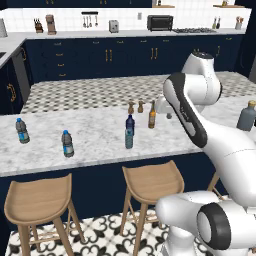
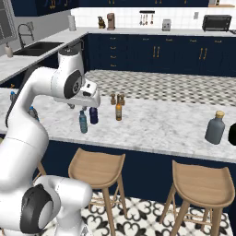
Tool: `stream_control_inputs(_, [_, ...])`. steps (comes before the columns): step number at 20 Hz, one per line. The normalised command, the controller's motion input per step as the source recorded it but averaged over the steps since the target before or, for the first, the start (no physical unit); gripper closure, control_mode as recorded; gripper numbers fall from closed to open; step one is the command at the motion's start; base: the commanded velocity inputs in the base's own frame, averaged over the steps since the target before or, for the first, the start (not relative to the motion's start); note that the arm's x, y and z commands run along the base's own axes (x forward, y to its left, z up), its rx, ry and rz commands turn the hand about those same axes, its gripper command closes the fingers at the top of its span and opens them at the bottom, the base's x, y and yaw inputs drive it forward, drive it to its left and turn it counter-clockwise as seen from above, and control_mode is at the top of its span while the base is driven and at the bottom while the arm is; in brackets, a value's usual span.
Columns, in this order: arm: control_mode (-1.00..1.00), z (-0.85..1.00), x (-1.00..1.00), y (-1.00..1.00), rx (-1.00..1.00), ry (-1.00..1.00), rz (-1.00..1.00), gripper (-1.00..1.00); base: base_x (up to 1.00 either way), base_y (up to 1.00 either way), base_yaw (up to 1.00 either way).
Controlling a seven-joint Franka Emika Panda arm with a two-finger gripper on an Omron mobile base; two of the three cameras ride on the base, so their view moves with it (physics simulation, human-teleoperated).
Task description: Move the plastic bottles in the middle to the plastics group, and the glass bottles in the middle to the glass group.
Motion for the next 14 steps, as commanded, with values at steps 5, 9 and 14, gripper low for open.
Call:
stream_control_inputs(5, [-1.0, -0.23, 0.0, 0.29, 0.0, 0.0, -0.11, -1.0, 0.0, 0.0, 0.0])
stream_control_inputs(9, [-1.0, -0.47, 0.15, 0.6, 0.01, 0.0, -0.28, -1.0, 0.0, 0.0, 0.0])
stream_control_inputs(14, [-1.0, -0.44, 0.32, 0.55, 0.0, 0.0, -0.23, -1.0, 0.0, 0.0, 0.0])
